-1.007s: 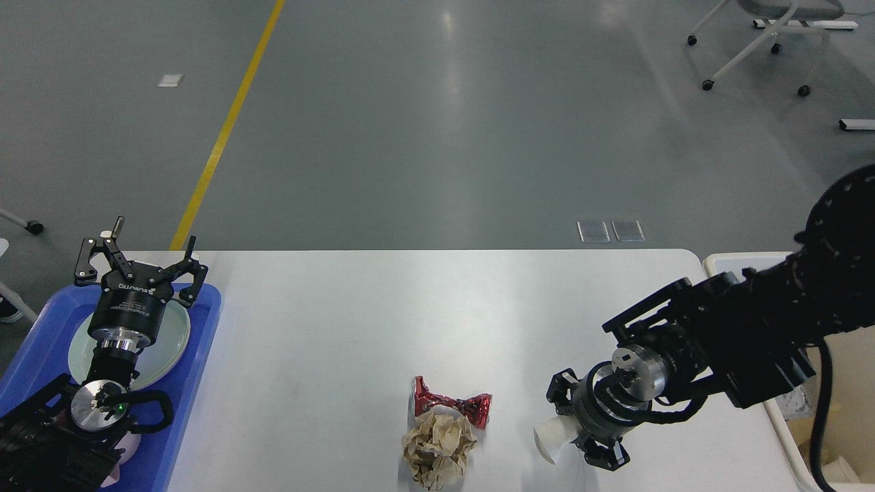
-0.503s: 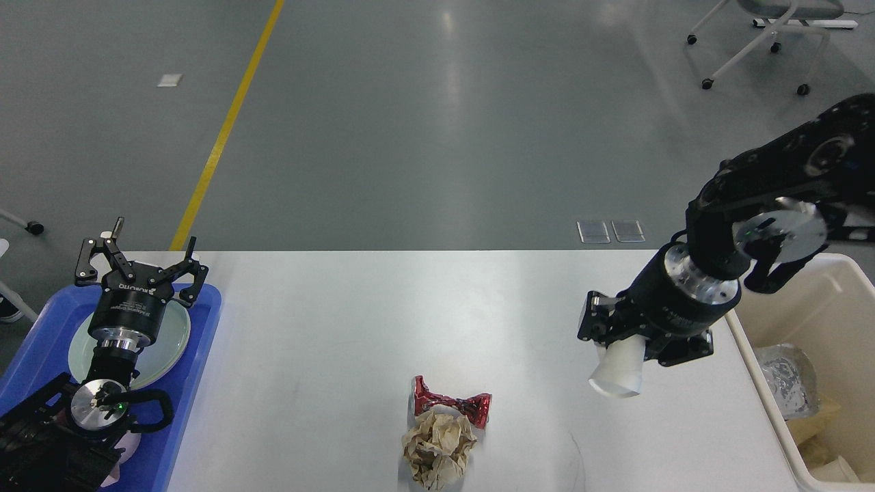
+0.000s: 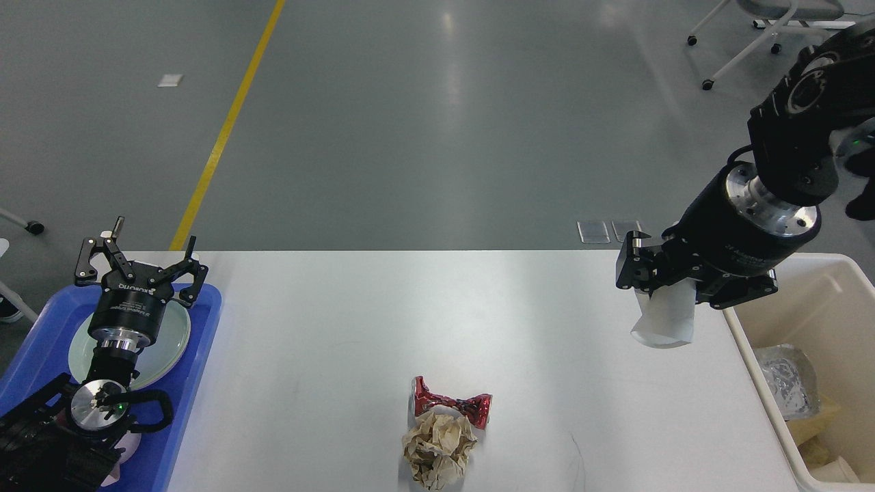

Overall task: Tidy desktop
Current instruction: 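Lift the white cup into the white bin and release it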

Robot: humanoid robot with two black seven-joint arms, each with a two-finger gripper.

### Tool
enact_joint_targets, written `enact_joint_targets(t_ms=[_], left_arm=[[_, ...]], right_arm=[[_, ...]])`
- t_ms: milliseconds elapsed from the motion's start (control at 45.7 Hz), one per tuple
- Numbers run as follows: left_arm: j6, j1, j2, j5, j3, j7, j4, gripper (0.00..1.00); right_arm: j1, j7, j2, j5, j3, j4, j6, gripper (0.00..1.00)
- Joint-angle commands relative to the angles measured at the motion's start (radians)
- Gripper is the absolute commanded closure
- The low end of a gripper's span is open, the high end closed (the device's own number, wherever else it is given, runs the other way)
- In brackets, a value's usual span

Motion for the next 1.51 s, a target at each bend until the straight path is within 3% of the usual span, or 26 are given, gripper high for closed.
enact_joint_targets(t_ms=[0, 153, 328, 481, 591, 700, 832, 941, 1291, 1313, 1335, 1422, 1444, 1488], left_arm=[[0.000, 0.000, 0.000, 0.000, 0.000, 0.001, 0.000, 0.02], [0.000, 0.000, 0.000, 0.000, 0.000, 0.000, 0.000, 0.02], [0.000, 0.000, 0.000, 0.000, 0.000, 0.000, 0.000, 0.02], [0.000, 0.002, 0.000, 0.000, 0.001, -0.002, 0.000, 0.02], [0.000, 0.001, 0.000, 0.000, 0.001, -0.002, 0.000, 0.02], [0.000, 0.001, 0.000, 0.000, 0.001, -0.002, 0.001, 0.02], [0.000, 0.002, 0.000, 0.000, 0.001, -0.002, 0.001, 0.02], [0.000, 0.000, 0.000, 0.000, 0.001, -0.002, 0.000, 0.02], [0.000, 0.002, 0.000, 0.000, 0.001, -0.002, 0.000, 0.02], [0.000, 0.000, 0.000, 0.000, 0.001, -0.002, 0.001, 0.02], [0.000, 0.000, 0.000, 0.000, 0.000, -0.002, 0.000, 0.02], [0.000, 0.002, 0.000, 0.000, 0.000, -0.002, 0.000, 0.02], [0.000, 0.000, 0.000, 0.000, 0.000, -0.002, 0.000, 0.02], [0.000, 0.000, 0.000, 0.000, 0.000, -0.002, 0.000, 0.02]], right_arm=[[-0.085, 0.003, -0.062, -0.014, -0.080, -0.045, -0.077, 1.00], [-0.310, 0.003, -0.258, -0.128, -0.100, -0.203, -0.177, 1.00], [-0.730, 0.009, -0.377, -0.189, 0.014, -0.576, -0.226, 1.00], [-1.138, 0.009, -0.378, -0.212, 0.266, -0.970, -0.226, 1.00], [-1.333, 0.008, -0.360, -0.228, 0.356, -1.176, -0.249, 1.00], [-1.522, 0.009, -0.288, -0.228, 0.396, -1.338, -0.372, 1.00], [-1.720, 0.009, -0.187, -0.228, 0.397, -1.515, -0.600, 1.00], [-1.844, 0.008, -0.111, -0.229, 0.394, -1.622, -0.705, 1.00], [-1.917, 0.006, -0.079, -0.217, 0.403, -1.639, -0.752, 1.00], [-1.920, 0.008, -0.079, -0.217, 0.403, -1.639, -0.763, 0.96], [-1.923, 0.006, -0.079, -0.217, 0.403, -1.639, -0.777, 0.86], [-1.927, 0.006, -0.078, -0.217, 0.402, -1.639, -0.849, 0.15], [-1.927, 0.008, -0.078, -0.217, 0.402, -1.639, -0.867, 0.06], [-1.929, 0.008, -0.078, -0.217, 0.402, -1.635, -0.896, 0.01]])
